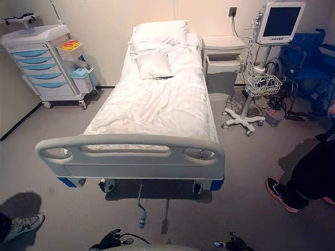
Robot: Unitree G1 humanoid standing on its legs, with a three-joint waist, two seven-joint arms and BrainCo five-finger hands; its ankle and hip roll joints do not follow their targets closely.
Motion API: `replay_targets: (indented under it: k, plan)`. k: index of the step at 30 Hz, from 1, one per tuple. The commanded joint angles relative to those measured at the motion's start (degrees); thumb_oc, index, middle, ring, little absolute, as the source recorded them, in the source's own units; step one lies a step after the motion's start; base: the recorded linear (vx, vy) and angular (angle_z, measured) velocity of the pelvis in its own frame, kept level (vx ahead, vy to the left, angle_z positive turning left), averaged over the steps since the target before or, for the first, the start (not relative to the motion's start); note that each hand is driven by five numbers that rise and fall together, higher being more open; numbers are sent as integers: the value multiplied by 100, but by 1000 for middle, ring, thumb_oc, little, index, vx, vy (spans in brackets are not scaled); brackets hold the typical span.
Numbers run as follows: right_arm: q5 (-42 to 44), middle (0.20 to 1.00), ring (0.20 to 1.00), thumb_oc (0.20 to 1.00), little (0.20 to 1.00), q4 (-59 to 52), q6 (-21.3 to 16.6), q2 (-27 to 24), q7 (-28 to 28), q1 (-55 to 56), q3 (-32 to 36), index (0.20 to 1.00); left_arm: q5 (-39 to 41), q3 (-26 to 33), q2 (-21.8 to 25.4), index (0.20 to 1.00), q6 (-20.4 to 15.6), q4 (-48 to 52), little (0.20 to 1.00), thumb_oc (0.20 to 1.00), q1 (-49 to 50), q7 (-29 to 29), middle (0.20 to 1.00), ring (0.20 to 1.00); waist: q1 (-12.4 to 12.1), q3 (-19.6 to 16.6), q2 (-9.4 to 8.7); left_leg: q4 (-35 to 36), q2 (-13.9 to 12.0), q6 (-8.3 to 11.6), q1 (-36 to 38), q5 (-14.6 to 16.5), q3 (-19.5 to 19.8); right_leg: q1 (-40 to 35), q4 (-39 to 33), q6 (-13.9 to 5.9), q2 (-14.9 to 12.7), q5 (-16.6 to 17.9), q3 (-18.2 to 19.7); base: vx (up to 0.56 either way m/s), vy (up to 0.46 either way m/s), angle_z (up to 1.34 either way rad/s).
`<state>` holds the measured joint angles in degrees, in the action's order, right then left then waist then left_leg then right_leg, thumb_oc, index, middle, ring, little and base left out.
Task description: Raise the hospital bed
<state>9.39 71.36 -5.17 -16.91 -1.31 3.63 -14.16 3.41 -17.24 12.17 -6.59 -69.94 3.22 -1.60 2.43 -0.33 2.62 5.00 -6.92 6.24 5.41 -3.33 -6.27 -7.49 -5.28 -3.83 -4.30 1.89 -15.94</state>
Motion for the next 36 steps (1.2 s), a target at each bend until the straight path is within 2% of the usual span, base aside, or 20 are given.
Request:
replay_targets:
  k: [1, 12, 19, 25, 28, 29, 30, 33, 34, 36]
  plan:
    - [-117, 1000, 1000, 1000, 1000, 325, -105, 103, 21, -566, -96, 1000, -25, 60, 6, 1000, -112, -300, 1000, 1000, -432, 40, 1000, 1000, 111, 199, -400, 0, 395, -194, 250, 166, -153, -131, 28, -532, -175, 32, 82, 237, 47, -16]
    - [-126, 1000, 1000, 1000, 1000, 337, -109, 95, 36, -559, -92, 1000, 131, 162, 20, 1000, -123, -325, 1000, 1000, -414, 32, 1000, 1000, 109, 209, -408, 0, 395, -199, 241, 170, -136, -122, 28, -529, -179, 28, 104, 0, 0, 0]
    - [-100, 1000, 1000, 1000, 1000, 286, -107, 63, 5, -638, -93, 1000, 180, 184, 46, 1000, -126, -277, 1000, 1000, -496, -22, 1000, 1000, 128, 364, -387, 0, 403, -206, 75, 111, -124, 43, 28, -525, -178, 83, 128, -17, -4, -2]
    - [-58, 1000, 1000, 1000, 1000, 149, -152, -49, -108, -877, -169, 1000, 554, 201, 87, 1000, -212, -70, 1000, 1000, -797, -199, 1000, 1000, 182, 764, -331, 0, 401, -236, -371, -59, -98, 613, 260, -490, -198, 124, 218, -84, -5, -1]
    - [-64, 1000, 1000, 1000, 1000, 14, -196, -131, -190, -1065, -249, 1000, 771, 161, 123, 1000, -267, 70, 1000, 1000, -1037, -323, 1000, 1000, 219, 1097, -319, -184, 392, -253, -785, -109, -74, 1071, 502, -450, -218, 117, 290, -71, -2, -6]
    - [-64, 1000, 1000, 1000, 1000, 15, -195, -131, -190, -1067, -249, 1000, 772, 161, 122, 1000, -267, 69, 1000, 1000, -1039, -323, 1000, 1000, 220, 1092, -318, -191, 392, -254, -797, -107, -74, 1082, 508, -450, -219, 115, 290, -116, -3, -7]
    - [-36, 1000, 1000, 1000, 1000, -57, -235, -159, -253, -1175, -299, 1000, 921, 186, 151, 1000, -303, 103, 1000, 1000, -1177, -415, 1000, 1000, 234, 1270, -323, -299, 389, -265, -1013, -119, -61, 1321, 661, -424, -225, 100, 321, -67, 1, -1]
    - [-27, 1000, 1000, 1000, 1000, -130, -255, -176, -308, -1251, -336, 1000, 990, 165, 180, 1000, -326, 136, 1000, 1000, -1300, -486, 1000, 1000, 251, 1381, -337, -366, 378, -272, -1172, -120, -63, 1527, 772, -411, -226, 83, 358, -78, -3, -7]
    - [-12, 1000, 1000, 1000, 1000, -233, -289, -205, -354, -1370, -375, 1000, 1092, 182, 230, 1000, -350, 140, 1000, 1000, -1446, -565, 1000, 1000, 280, 1545, -364, -427, 372, -272, -1369, -138, -73, 1739, 860, -415, -231, 87, 372, -64, -2, -9]
    - [-2, 1000, 1000, 1000, 1000, -338, -320, -226, -420, -1483, -430, 1000, 1171, 164, 265, 1000, -371, 155, 1000, 1000, -1579, -620, 1000, 1000, 302, 1654, -388, -511, 355, -268, -1571, -148, -85, 1946, 939, -416, -233, 90, 408, -106, -4, -11]
